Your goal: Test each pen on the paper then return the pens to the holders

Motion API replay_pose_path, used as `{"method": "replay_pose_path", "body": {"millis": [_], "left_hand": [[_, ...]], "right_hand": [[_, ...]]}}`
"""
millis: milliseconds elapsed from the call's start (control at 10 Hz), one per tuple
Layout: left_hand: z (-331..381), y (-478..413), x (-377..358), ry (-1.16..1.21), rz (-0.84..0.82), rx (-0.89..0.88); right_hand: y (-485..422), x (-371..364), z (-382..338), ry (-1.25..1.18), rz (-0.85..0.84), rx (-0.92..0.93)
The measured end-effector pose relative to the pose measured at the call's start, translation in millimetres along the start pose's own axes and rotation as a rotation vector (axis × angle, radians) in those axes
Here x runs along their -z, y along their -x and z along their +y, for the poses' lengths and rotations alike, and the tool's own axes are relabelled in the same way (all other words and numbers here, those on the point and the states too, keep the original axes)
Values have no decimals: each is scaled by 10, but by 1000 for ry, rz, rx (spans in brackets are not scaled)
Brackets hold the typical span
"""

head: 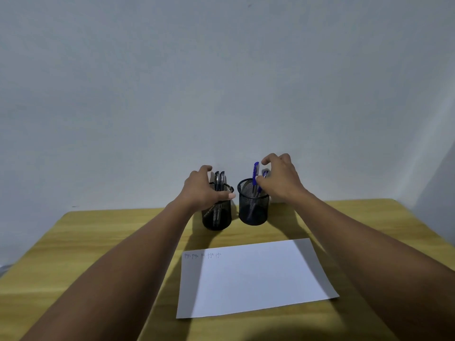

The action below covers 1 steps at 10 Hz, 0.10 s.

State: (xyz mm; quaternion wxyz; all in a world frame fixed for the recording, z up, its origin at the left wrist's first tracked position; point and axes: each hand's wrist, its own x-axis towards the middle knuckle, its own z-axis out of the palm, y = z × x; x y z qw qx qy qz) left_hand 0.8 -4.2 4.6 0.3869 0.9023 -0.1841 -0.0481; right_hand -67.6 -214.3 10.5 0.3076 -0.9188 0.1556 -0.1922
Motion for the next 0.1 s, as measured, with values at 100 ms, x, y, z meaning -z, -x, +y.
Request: {"method": "replay_pose_path", "body": {"millis": [100], "left_hand": [[44, 75, 53, -45, -34, 1]], "right_hand": [[36, 45, -13, -2, 5, 9]]}}
